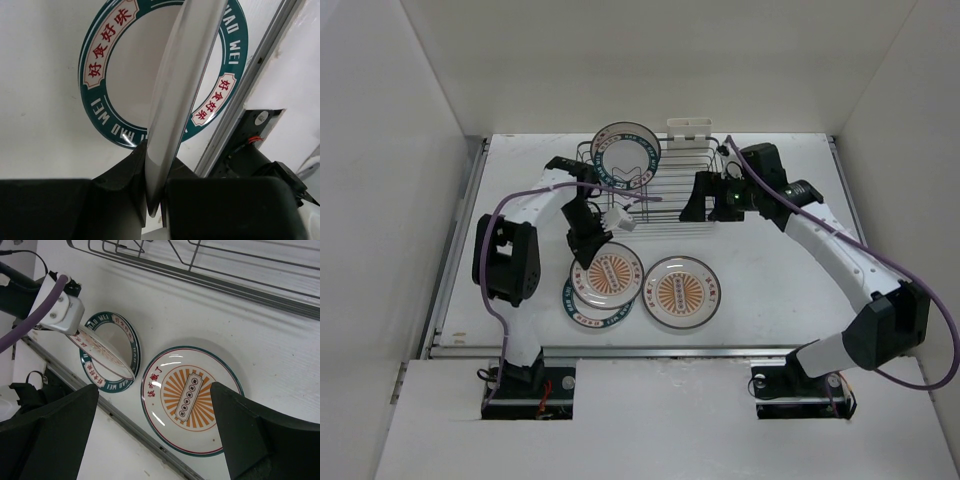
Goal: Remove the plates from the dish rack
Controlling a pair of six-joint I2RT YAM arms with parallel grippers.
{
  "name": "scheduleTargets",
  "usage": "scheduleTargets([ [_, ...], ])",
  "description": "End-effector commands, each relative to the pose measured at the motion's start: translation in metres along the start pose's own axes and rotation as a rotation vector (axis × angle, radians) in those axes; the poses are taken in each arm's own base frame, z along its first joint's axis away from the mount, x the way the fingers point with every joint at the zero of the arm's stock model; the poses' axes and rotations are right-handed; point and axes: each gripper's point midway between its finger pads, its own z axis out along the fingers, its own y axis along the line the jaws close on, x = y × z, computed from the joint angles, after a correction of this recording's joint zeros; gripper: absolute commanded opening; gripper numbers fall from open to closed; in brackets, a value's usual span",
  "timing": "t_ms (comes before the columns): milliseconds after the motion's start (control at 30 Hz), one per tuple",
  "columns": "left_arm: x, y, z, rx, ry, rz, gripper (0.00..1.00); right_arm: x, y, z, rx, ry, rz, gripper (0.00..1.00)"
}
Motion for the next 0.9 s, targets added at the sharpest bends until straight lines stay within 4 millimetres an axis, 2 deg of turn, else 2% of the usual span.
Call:
scheduleTargets([
  [0, 0.038, -0.049, -0.012, 0.202, 0.172, -0.092, 0.0, -0.006, 0.011, -0.007, -0.037, -0.039, -0.035, 0.99],
  [167, 0.049, -0.048, -0.014, 0.171, 0.244, -0.032, 0.0, -0.002, 0.009, -0.005, -0.034, -0.031, -0.031, 0.99],
  [300, 0.061, -0.049, -0.013, 0.168, 0.296, -0.023, 0.06, -0.002, 0.009, -0.005, -0.034, -0.031, -0.031, 0.99],
  [400, 0.073, -0.048, -0.006, 0.187, 0.397, 0.004, 0.21, -0.006, 0.011, -0.007, -0.037, -0.039, -0.035, 0.99],
  [500, 0.074, -0.047, -0.002, 0.204, 0.413, -0.024, 0.34, -0.006, 0.011, -0.007, -0.037, -0.039, -0.035, 0.99],
  [633, 0.059, -0.044, -0.004, 0.179, 0.37, -0.043, 0.52, -0.004, 0.012, -0.006, -0.034, -0.038, -0.04, 0.99],
  [733, 0.053, -0.041, -0.004, 0.175, 0.352, -0.05, 0.57, -0.004, 0.012, -0.006, -0.034, -0.038, -0.04, 0.99],
  [867, 0.051, -0.043, -0.006, 0.172, 0.34, -0.049, 0.7, -0.007, 0.011, -0.008, -0.019, -0.053, -0.043, 0.99],
])
